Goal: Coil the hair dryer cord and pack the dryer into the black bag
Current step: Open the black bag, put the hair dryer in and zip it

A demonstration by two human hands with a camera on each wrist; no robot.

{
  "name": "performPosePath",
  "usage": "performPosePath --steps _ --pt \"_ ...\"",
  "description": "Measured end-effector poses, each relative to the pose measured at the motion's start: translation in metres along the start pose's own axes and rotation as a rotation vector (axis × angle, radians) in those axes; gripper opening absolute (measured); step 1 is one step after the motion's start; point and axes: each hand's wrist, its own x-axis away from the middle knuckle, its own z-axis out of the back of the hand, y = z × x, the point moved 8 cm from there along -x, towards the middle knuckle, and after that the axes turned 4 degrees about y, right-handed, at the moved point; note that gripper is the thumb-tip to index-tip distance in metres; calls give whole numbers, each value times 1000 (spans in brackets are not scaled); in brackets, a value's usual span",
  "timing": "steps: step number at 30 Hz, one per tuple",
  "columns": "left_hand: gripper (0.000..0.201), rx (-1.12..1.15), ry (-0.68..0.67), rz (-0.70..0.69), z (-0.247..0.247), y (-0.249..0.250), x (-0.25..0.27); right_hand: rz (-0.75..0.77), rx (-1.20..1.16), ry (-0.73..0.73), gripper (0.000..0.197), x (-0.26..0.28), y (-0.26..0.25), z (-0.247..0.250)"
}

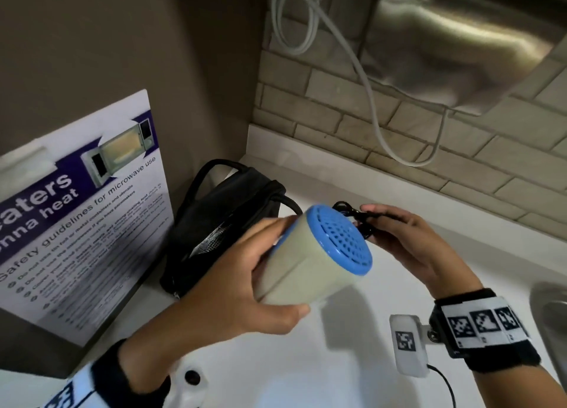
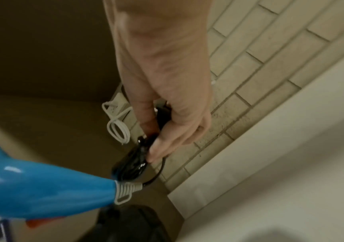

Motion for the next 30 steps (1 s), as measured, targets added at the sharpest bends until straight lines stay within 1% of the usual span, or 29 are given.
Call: performPosePath --steps 2,4,5,6,7,8,10,13,15,16,17,19,20,22,23,24,25,27,28,30 --pt "77 147 2 33 10 4 1 -57 -196 37 24 3 -3 -2" --pt "73 255 24 45 19 4 4 -101 -369 64 20 6 -5 -4" --pt "70 288 43 45 23 4 5 -102 -441 45 22 7 -7 -7" --pt "66 318 63 43 27 3 5 -95 -494 19 28 8 -9 -12" --pt "63 351 80 39 31 2 5 -85 -524 -3 33 10 -9 -18" --pt "59 384 95 35 34 2 4 -68 -538 -27 33 11 -10 -26" --pt "54 431 133 35 40 1 1 -14 -492 -84 32 12 -9 -44" --pt "50 488 198 61 48 -6 -5 85 -348 -170 38 14 -11 -67" --pt "51 518 239 93 52 -13 -9 107 -278 -219 39 15 -12 -77" --pt "51 526 252 110 54 -17 -11 127 -195 -233 39 14 -12 -80" --pt "52 535 257 126 54 -20 -12 168 -58 -240 40 14 -14 -82" --pt "52 548 241 141 52 -23 -14 307 301 -222 48 12 -20 -88" --pt "51 547 225 142 50 -24 -15 393 488 -179 54 11 -25 -89" --pt "47 531 197 143 46 -25 -17 597 898 -39 65 8 -41 -92" --pt "45 521 180 141 43 -25 -17 697 1076 7 69 9 -49 -96" --pt "44 514 154 134 40 -23 -18 776 1184 6 72 9 -54 -101" --pt "45 512 125 128 38 -21 -18 825 1234 -42 72 10 -56 -107" --pt "50 532 69 118 37 -15 -19 863 1217 -176 62 15 -58 -115" --pt "56 548 49 118 39 -13 -20 874 1183 -223 54 17 -59 -117" --pt "75 556 28 138 45 -14 -23 888 1120 -271 41 22 -64 -118"
